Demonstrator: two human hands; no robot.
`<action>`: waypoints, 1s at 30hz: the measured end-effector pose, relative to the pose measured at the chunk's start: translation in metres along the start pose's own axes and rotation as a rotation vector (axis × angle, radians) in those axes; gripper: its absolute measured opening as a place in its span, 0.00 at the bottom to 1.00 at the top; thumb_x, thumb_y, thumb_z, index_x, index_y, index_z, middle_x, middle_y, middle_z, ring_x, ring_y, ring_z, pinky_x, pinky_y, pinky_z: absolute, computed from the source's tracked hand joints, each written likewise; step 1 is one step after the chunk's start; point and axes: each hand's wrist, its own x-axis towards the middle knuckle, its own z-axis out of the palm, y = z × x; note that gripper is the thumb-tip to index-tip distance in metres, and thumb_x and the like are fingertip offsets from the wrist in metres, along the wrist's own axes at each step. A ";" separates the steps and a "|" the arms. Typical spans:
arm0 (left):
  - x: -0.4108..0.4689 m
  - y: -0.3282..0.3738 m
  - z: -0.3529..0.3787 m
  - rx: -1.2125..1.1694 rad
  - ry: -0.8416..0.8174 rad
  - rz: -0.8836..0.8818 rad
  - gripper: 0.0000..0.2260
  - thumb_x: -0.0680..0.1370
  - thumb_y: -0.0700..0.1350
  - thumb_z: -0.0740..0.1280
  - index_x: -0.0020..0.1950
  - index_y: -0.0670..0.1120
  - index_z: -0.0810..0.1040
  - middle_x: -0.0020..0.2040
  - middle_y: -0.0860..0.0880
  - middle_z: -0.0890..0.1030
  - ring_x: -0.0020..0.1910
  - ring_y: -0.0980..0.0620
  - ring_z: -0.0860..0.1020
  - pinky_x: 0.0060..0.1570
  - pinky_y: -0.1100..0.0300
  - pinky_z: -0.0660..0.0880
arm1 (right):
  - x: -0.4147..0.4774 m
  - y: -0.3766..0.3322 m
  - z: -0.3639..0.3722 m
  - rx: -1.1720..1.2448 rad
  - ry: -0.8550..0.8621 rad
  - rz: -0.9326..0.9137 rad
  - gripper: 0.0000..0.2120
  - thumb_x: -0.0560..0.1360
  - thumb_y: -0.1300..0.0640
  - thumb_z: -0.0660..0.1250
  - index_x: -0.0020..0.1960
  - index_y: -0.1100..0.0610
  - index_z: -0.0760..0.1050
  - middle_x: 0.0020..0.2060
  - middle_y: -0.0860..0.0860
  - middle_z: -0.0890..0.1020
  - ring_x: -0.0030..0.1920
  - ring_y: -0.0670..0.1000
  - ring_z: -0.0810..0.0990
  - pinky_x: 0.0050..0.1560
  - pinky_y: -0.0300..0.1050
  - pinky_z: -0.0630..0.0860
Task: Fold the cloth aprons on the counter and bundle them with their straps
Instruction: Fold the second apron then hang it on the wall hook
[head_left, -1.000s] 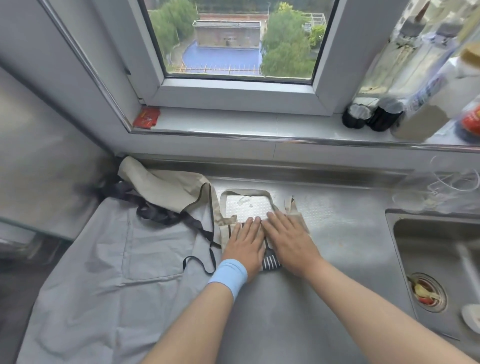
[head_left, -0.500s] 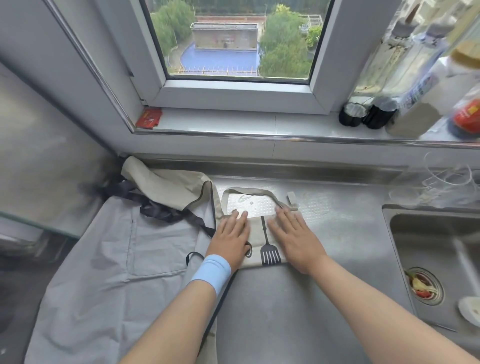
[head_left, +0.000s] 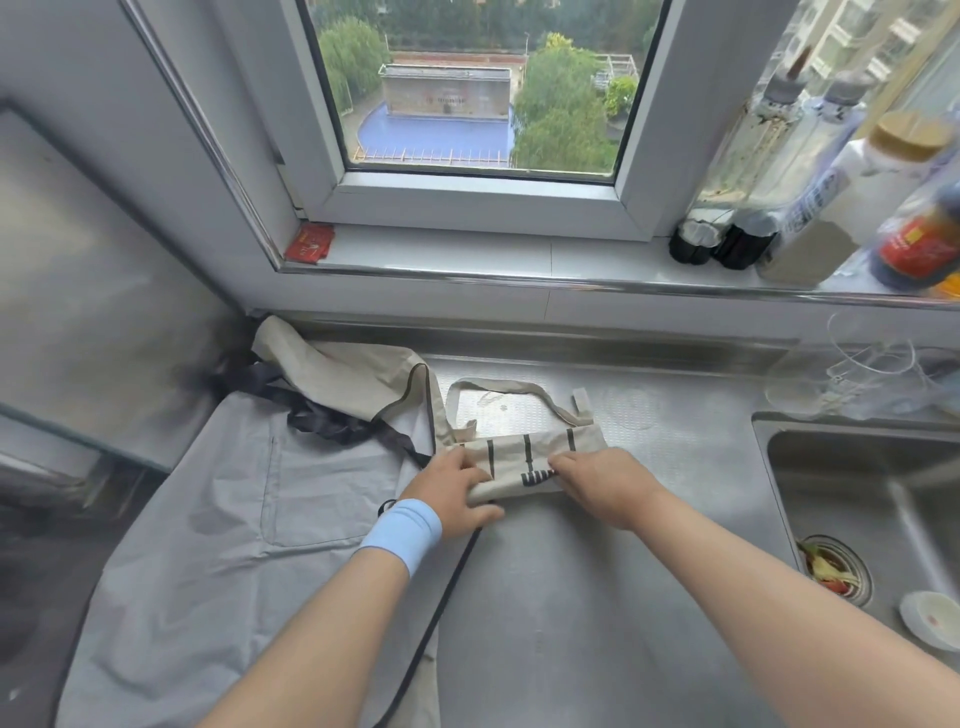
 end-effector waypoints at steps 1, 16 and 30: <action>0.002 -0.002 -0.002 -0.029 0.021 -0.035 0.21 0.74 0.63 0.66 0.60 0.52 0.79 0.57 0.50 0.72 0.62 0.50 0.70 0.61 0.60 0.66 | 0.003 0.002 -0.003 0.033 -0.011 0.031 0.16 0.84 0.47 0.52 0.57 0.56 0.73 0.58 0.49 0.79 0.48 0.61 0.81 0.38 0.49 0.66; 0.044 0.024 -0.001 0.283 0.375 0.086 0.25 0.59 0.40 0.73 0.55 0.50 0.80 0.57 0.48 0.79 0.54 0.44 0.77 0.51 0.53 0.74 | 0.062 0.025 -0.003 -0.033 0.019 0.069 0.10 0.72 0.49 0.71 0.44 0.55 0.78 0.40 0.53 0.82 0.42 0.58 0.81 0.35 0.47 0.69; 0.038 0.014 0.023 0.160 0.360 0.228 0.13 0.74 0.55 0.60 0.38 0.49 0.79 0.34 0.52 0.77 0.31 0.49 0.76 0.33 0.61 0.74 | 0.012 0.027 0.019 0.014 0.310 -0.133 0.09 0.76 0.53 0.61 0.45 0.55 0.77 0.56 0.55 0.77 0.56 0.57 0.77 0.67 0.65 0.64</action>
